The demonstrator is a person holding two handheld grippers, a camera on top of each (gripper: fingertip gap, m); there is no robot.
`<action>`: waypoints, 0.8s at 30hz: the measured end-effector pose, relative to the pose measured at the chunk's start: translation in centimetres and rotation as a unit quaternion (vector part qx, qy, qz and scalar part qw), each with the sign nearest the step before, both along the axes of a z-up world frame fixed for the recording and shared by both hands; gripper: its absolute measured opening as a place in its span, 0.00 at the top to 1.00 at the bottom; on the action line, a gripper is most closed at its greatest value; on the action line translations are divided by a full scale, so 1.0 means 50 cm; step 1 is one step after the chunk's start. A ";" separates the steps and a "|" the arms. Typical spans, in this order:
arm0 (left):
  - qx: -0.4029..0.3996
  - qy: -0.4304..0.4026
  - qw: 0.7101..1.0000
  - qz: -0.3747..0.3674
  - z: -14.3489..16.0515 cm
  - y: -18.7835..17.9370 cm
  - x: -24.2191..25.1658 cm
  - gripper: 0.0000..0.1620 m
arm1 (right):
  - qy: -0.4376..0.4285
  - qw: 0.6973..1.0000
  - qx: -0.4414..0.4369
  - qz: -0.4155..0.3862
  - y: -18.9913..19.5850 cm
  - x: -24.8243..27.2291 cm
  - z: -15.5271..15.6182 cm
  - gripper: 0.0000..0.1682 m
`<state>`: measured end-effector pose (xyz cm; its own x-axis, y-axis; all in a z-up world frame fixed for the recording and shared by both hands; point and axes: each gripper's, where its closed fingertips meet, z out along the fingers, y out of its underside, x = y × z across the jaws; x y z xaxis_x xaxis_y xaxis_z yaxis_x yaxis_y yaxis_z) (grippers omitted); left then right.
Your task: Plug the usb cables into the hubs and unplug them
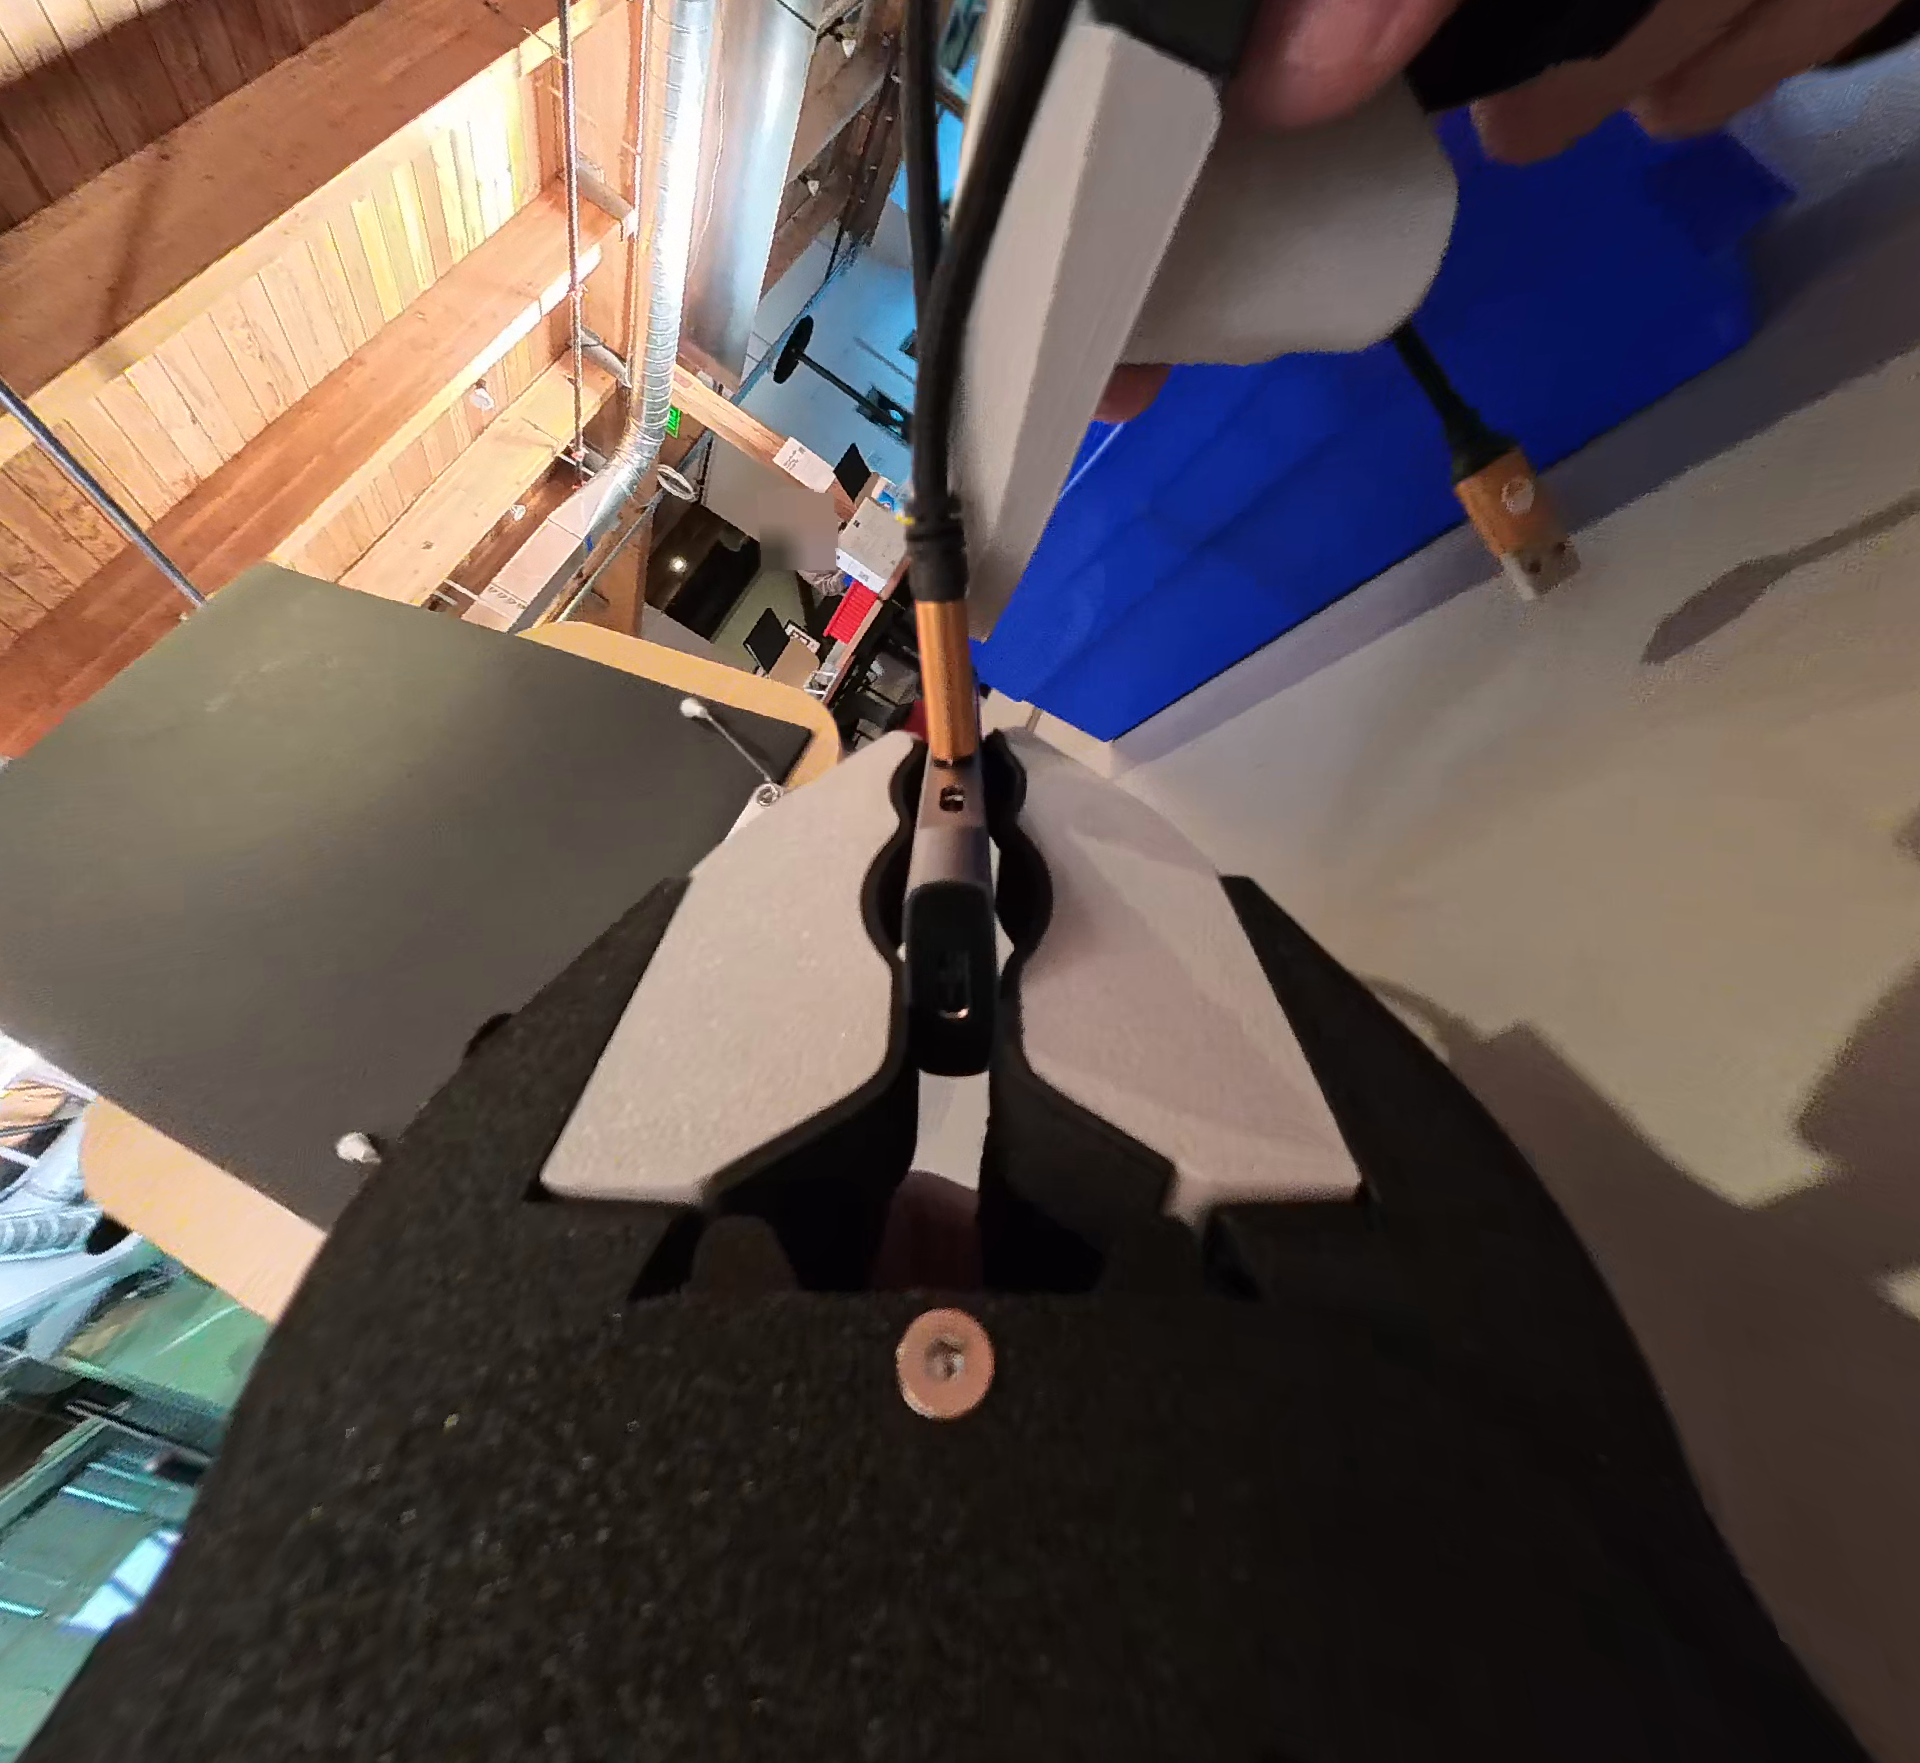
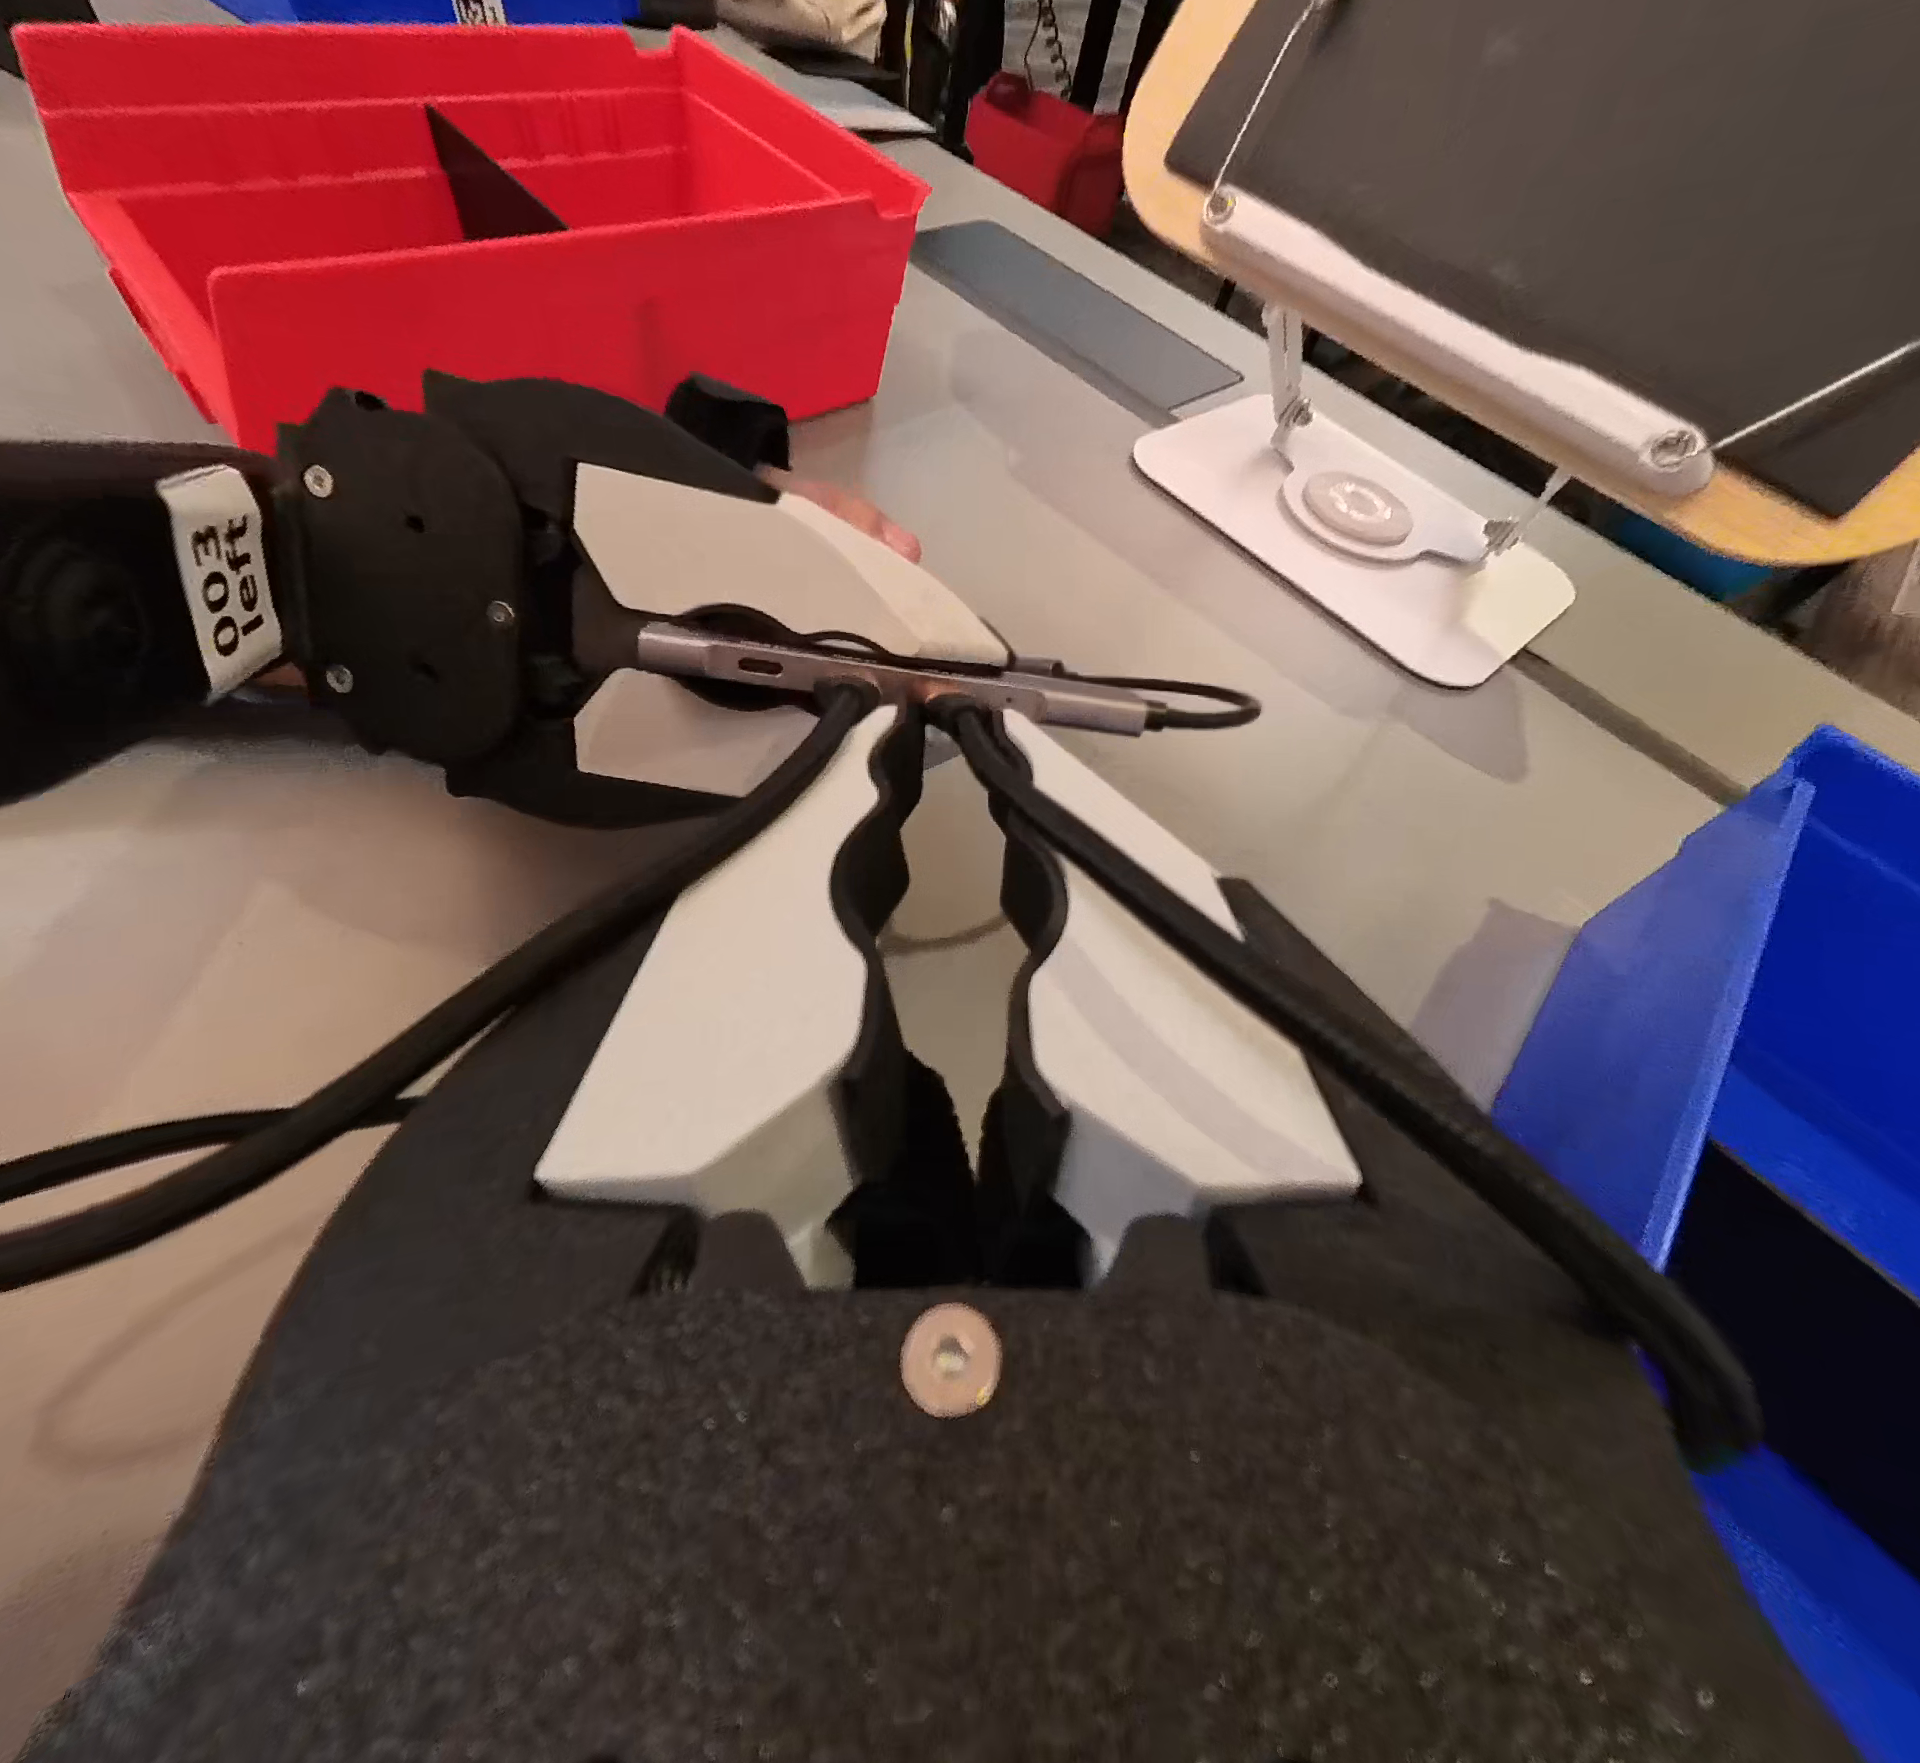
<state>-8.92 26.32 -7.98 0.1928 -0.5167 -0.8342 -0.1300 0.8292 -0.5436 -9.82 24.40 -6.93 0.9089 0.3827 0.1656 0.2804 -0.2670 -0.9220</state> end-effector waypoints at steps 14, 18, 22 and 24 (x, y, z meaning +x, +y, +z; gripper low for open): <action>0.038 0.021 0.999 0.027 -0.002 -0.002 -0.004 0.94 | 0.011 0.999 -0.033 -0.003 -0.003 0.000 -0.008 0.95; 0.024 0.018 0.999 0.024 -0.002 -0.003 -0.003 0.94 | 0.009 0.999 -0.031 -0.004 -0.002 0.001 -0.008 0.95; 0.016 0.006 0.999 0.027 0.003 0.006 -0.004 0.94 | 0.019 1.000 -0.017 -0.004 0.006 0.000 -0.002 0.94; -0.020 -0.013 1.000 0.021 0.012 0.013 -0.007 0.94 | 0.018 1.000 0.005 -0.007 0.009 -0.002 0.007 0.93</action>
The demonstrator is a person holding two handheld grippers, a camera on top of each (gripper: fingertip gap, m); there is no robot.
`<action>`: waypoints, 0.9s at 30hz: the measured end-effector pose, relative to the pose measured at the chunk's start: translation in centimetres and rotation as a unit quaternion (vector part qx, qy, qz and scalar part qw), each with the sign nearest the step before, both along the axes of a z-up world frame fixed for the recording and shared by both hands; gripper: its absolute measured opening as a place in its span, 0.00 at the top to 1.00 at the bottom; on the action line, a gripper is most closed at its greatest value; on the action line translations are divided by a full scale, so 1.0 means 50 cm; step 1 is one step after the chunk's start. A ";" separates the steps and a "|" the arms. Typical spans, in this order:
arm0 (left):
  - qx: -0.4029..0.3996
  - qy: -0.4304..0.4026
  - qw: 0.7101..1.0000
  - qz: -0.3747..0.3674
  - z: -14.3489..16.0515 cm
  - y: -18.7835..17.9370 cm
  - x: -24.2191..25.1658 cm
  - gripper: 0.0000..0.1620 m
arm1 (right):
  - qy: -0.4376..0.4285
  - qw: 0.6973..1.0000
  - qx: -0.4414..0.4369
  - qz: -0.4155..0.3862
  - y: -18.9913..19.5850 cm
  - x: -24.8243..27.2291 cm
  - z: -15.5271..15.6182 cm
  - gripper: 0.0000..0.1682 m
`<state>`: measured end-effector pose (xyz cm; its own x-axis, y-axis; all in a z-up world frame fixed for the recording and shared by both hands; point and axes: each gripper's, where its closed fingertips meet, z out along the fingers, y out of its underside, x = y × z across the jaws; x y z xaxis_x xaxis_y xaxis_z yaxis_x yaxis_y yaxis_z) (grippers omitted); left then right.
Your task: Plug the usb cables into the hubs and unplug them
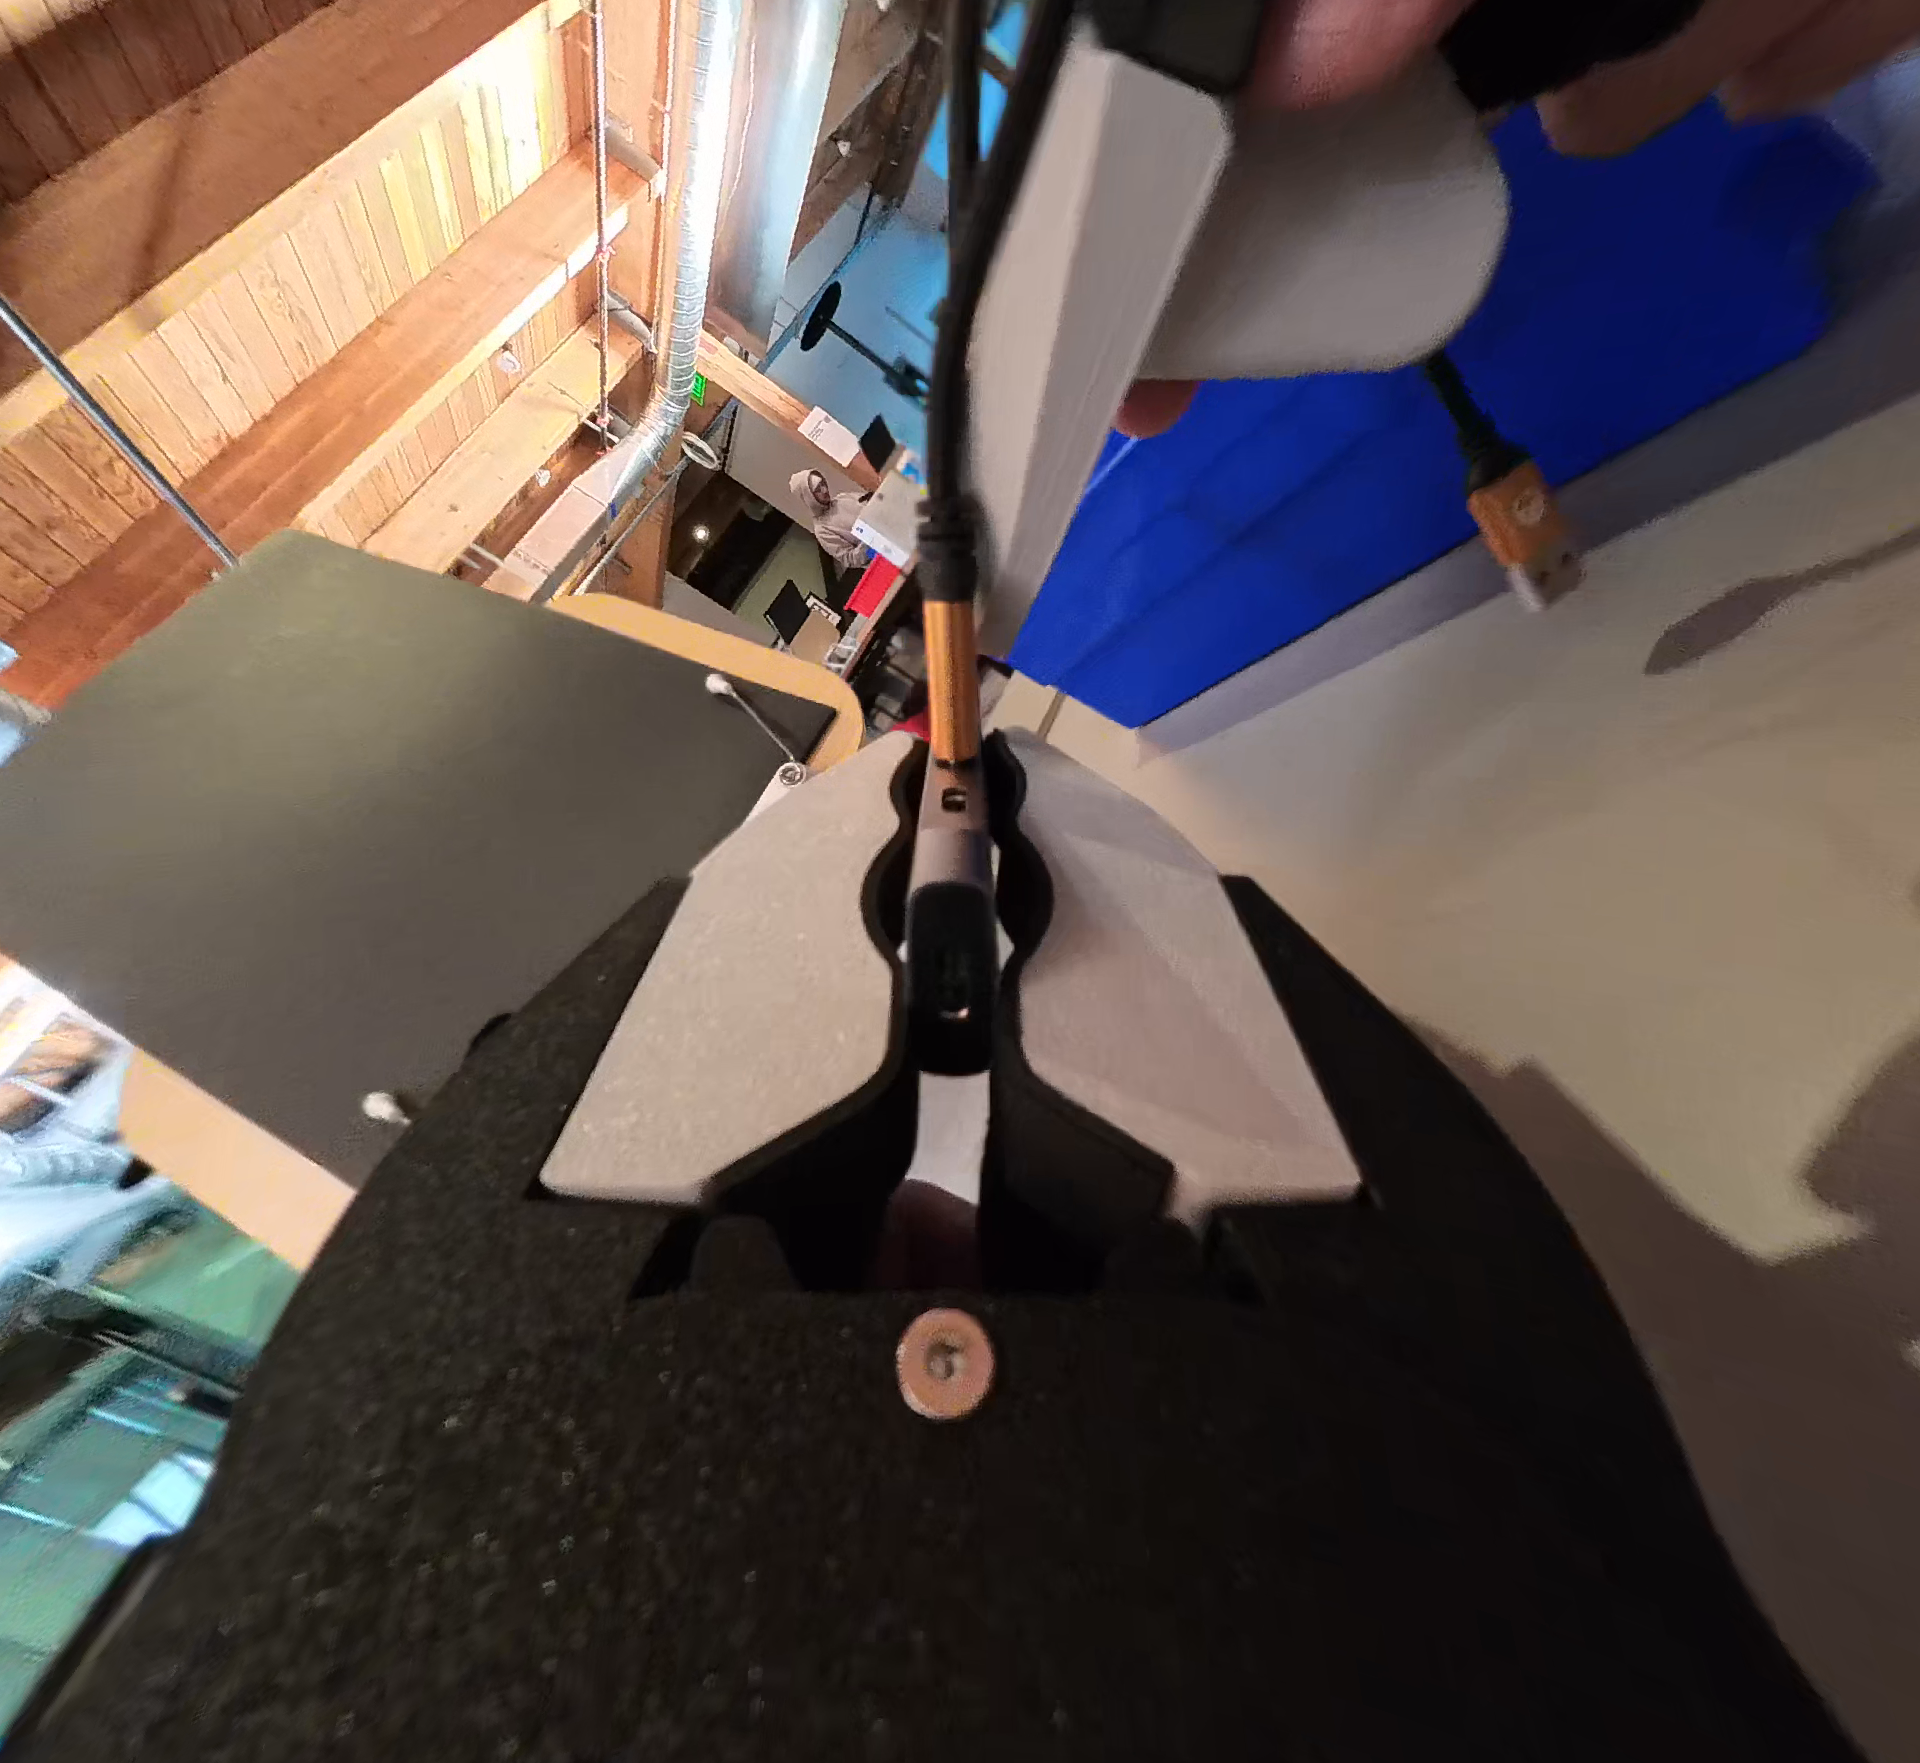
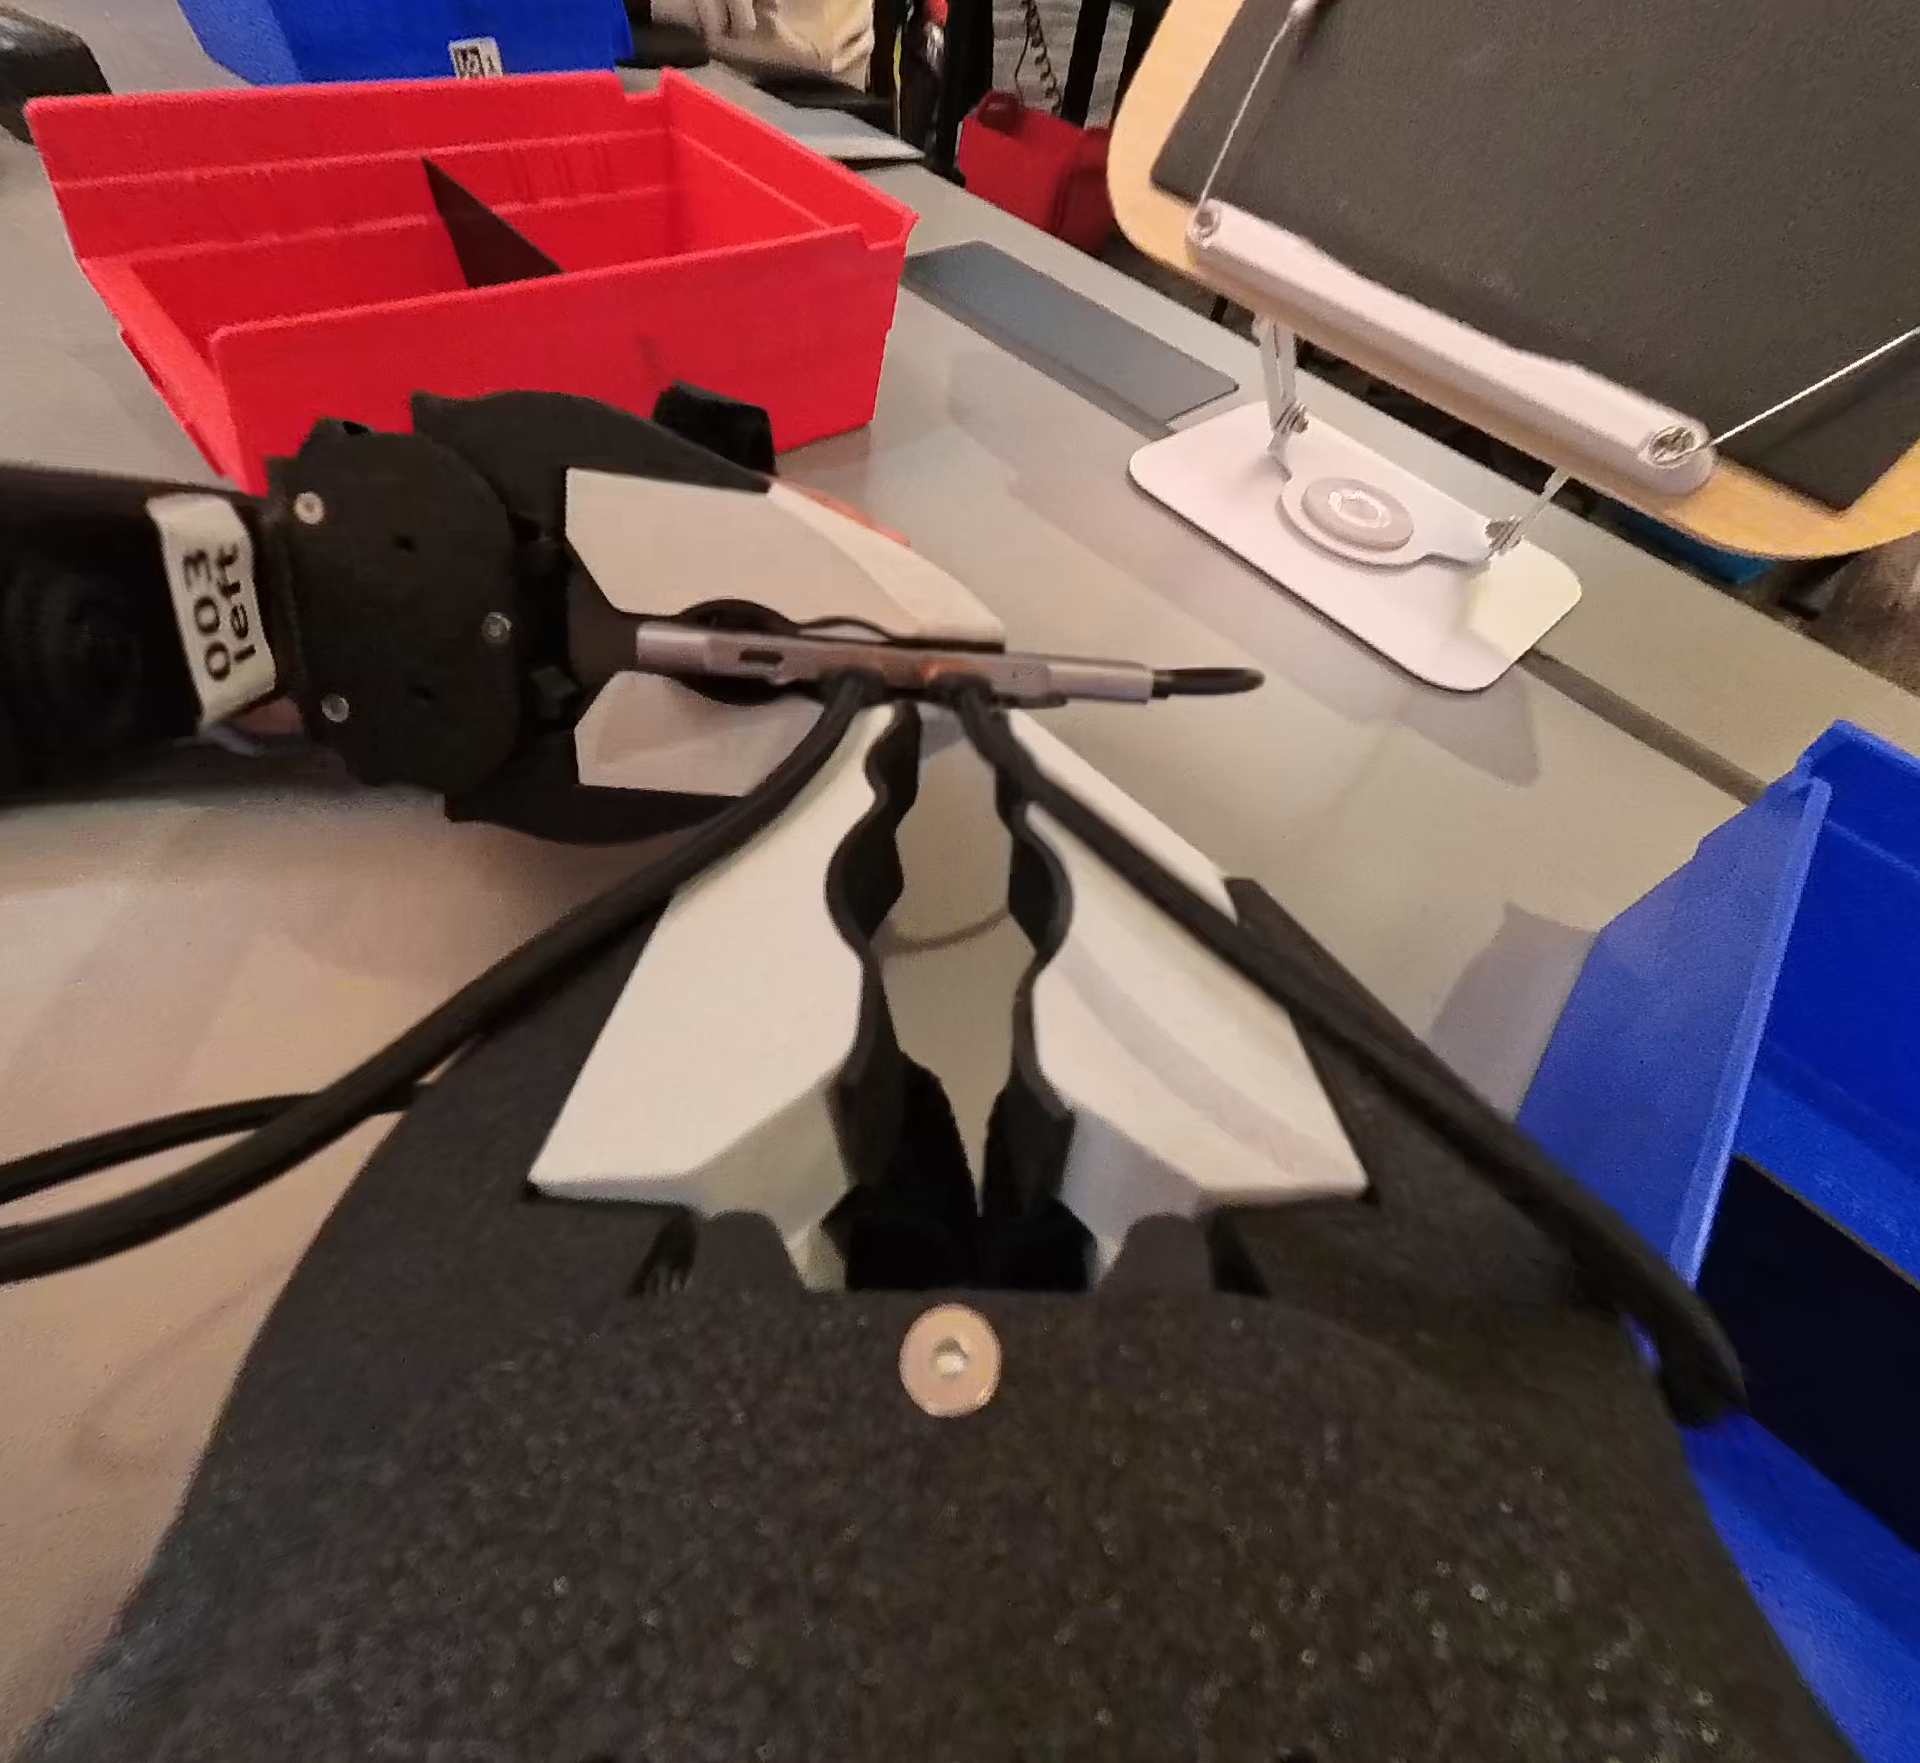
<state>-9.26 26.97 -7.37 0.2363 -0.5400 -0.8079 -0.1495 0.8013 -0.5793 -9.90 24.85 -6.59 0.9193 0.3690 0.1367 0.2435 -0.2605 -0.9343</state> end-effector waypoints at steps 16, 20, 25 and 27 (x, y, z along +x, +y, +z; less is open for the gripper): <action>-0.556 -0.094 0.771 -0.294 0.087 0.029 -0.052 0.94 | 0.149 0.984 0.042 0.084 -0.012 0.052 0.077 0.66; -0.574 -0.043 0.730 -0.368 0.088 -0.035 -0.054 0.94 | 0.133 0.985 0.018 0.113 0.008 0.014 0.060 0.72; -0.579 -0.018 0.705 -0.408 0.096 -0.072 -0.060 0.94 | 0.145 0.971 0.000 0.188 -0.028 -0.036 0.053 0.94; -0.591 -0.008 0.683 -0.429 0.107 -0.082 -0.066 0.93 | 0.167 0.967 0.000 0.194 -0.039 -0.042 0.069 0.95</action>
<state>-12.54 22.88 -2.03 -0.5735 -0.7574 0.3121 0.0945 -0.4395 -0.8932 -12.01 22.91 -3.14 0.7047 0.6948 -0.1439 0.0072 -0.2098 -0.9777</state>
